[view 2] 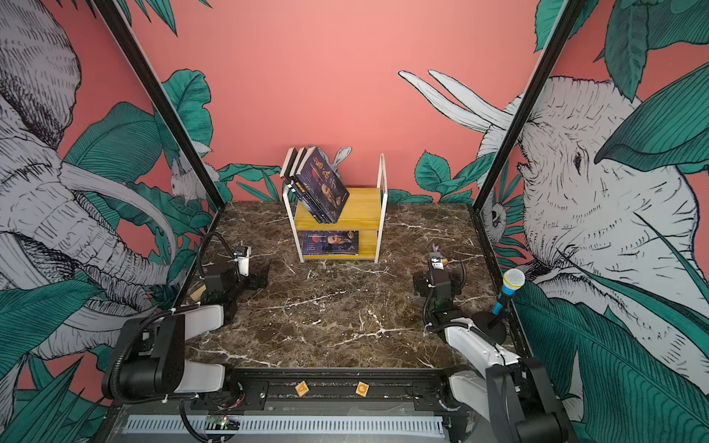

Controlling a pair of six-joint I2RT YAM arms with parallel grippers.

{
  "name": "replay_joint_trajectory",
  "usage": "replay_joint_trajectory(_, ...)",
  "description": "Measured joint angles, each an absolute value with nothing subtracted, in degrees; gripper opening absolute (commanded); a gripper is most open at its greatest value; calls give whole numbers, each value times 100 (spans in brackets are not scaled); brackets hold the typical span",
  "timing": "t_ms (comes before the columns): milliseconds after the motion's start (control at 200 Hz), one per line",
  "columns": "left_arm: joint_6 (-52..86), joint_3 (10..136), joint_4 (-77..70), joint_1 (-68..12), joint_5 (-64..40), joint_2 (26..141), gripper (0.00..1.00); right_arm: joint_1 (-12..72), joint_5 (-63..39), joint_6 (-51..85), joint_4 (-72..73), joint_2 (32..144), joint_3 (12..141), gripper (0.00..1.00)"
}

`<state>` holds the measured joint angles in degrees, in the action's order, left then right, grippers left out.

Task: Stacking books/files
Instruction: Reset both arms

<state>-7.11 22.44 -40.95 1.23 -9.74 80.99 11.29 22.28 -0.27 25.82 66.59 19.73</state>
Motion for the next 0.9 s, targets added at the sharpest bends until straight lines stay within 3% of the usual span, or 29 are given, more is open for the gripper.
replay_joint_trajectory(185,-788,1872,-5415,-180,-661,8936,100,753,1892,-139,4027,7699,1719,100)
replay_joint_trajectory(395,-766,2145,-5183,-274,-123,9011,100,561,1575,-169,5415,8899,1710,100)
replay_joint_trajectory(895,-729,2357,-4963,-274,169,9011,99,445,1944,130,5400,8923,2032,99)
